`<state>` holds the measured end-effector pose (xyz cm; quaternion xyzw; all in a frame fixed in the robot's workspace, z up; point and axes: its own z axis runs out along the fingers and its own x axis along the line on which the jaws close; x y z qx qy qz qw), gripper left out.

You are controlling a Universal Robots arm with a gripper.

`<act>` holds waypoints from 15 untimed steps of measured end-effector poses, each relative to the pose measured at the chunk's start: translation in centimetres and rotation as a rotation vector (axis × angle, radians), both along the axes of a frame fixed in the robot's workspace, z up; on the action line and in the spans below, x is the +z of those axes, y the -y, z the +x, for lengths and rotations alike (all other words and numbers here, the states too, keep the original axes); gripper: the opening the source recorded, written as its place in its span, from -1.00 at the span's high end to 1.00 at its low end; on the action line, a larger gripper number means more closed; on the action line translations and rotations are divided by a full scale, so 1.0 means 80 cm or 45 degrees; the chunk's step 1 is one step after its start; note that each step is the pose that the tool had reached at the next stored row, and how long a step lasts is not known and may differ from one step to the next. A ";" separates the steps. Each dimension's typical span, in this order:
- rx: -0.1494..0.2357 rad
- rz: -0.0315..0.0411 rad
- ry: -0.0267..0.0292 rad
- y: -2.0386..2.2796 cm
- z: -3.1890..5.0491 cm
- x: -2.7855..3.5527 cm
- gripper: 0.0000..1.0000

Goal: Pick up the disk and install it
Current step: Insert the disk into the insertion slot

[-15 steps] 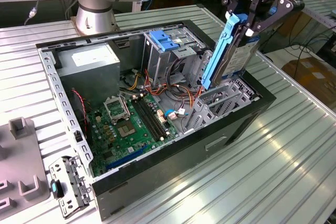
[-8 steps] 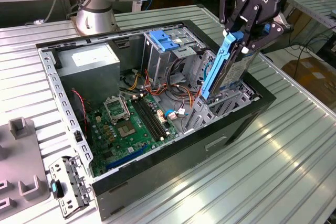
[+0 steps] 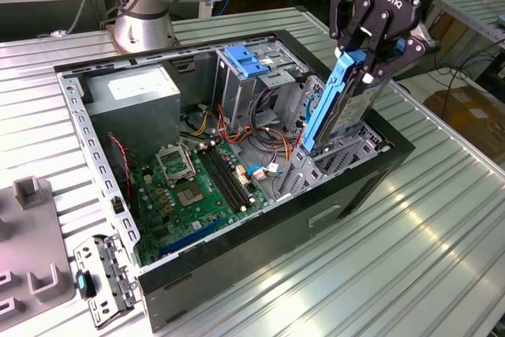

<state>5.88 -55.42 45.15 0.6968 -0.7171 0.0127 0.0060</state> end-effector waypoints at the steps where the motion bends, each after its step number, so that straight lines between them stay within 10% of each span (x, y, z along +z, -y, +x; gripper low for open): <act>1: 0.000 0.0000 -0.0002 0.0000 0.000 -0.0004 0.25; 15: 0.000 0.0000 -0.0011 0.0018 0.002 -0.0119 0.25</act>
